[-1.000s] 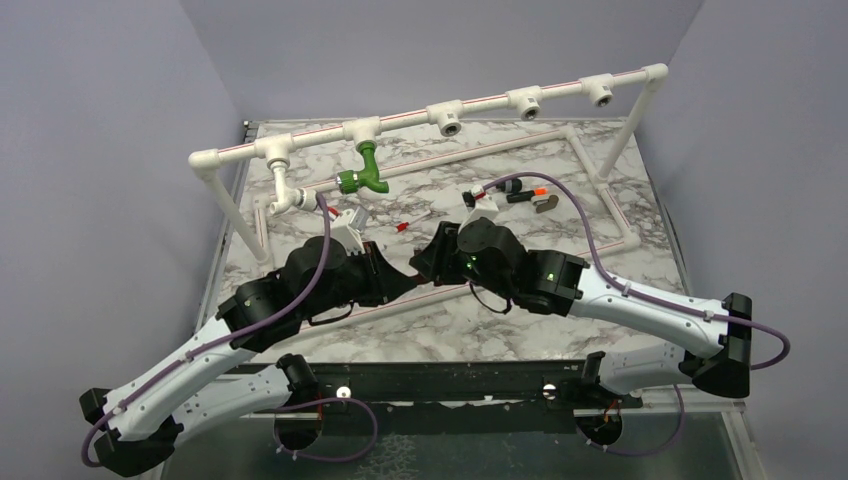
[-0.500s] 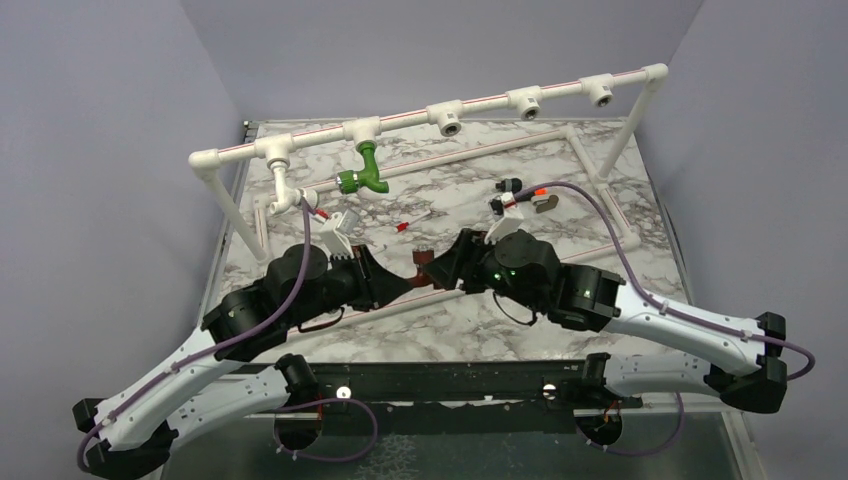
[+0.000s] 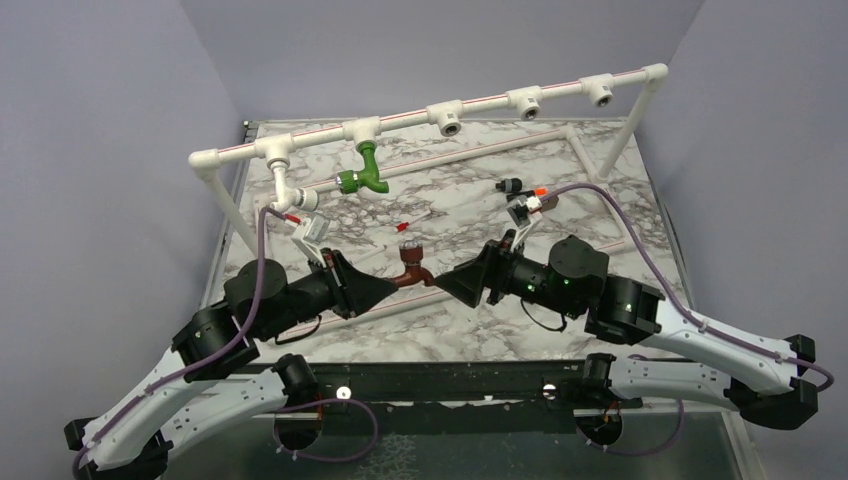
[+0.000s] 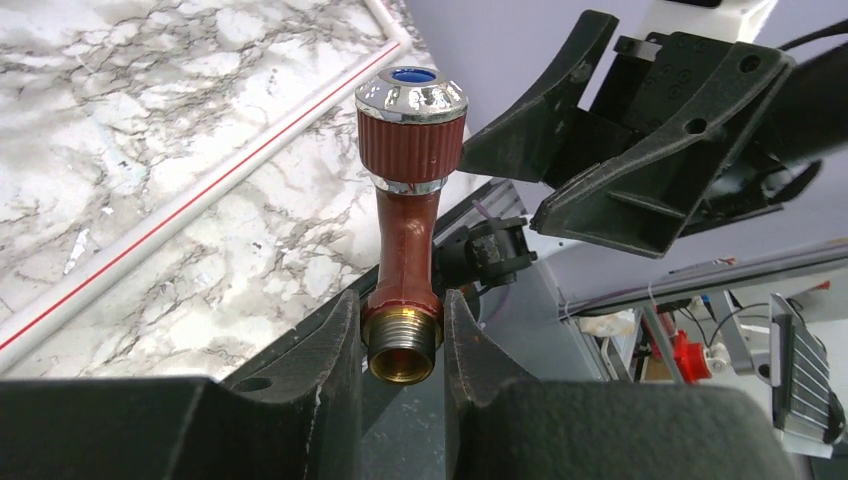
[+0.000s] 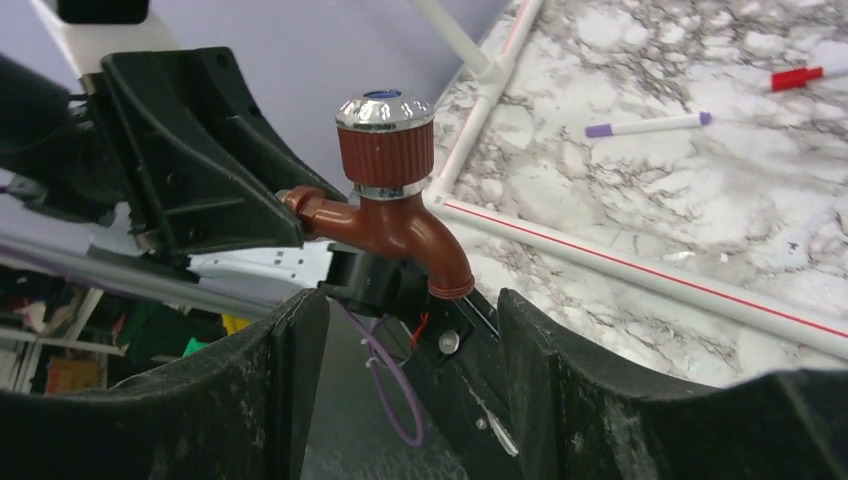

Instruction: Install the water faucets

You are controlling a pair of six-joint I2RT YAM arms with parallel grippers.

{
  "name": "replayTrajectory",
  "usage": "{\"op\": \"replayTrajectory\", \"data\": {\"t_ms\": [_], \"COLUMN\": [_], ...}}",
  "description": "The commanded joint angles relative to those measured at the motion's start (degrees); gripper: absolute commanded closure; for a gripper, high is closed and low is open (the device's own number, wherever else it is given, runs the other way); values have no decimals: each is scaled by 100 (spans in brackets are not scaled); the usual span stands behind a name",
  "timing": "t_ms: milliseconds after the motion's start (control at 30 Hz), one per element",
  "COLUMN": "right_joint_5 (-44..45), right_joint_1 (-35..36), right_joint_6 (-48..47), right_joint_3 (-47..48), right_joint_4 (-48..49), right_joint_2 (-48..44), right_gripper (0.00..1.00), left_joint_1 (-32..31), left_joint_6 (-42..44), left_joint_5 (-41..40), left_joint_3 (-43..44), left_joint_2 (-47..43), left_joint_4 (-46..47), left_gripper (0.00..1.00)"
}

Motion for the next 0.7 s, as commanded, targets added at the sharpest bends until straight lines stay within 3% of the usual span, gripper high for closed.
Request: {"op": "replayTrajectory", "data": {"t_ms": [0,200,667], "right_joint_5": [-840,-1693,-2561], "right_joint_1": [15,15,15], "right_joint_6": [-448,-545,-444], "right_joint_3": [-174,-90,45], "right_joint_4": [685,1095,1909], "right_joint_2": [-311,-360,-78], "right_gripper": [32,31,33], "left_joint_1": [3,3,3], "left_joint_6": [247,211,-4], "left_joint_5": [372,952,1681], "left_joint_3": [-12,-103,-348], "left_joint_2": [-347,-643,-809], "left_joint_4": [413,994,2008], "left_gripper": [100,100,100]}}
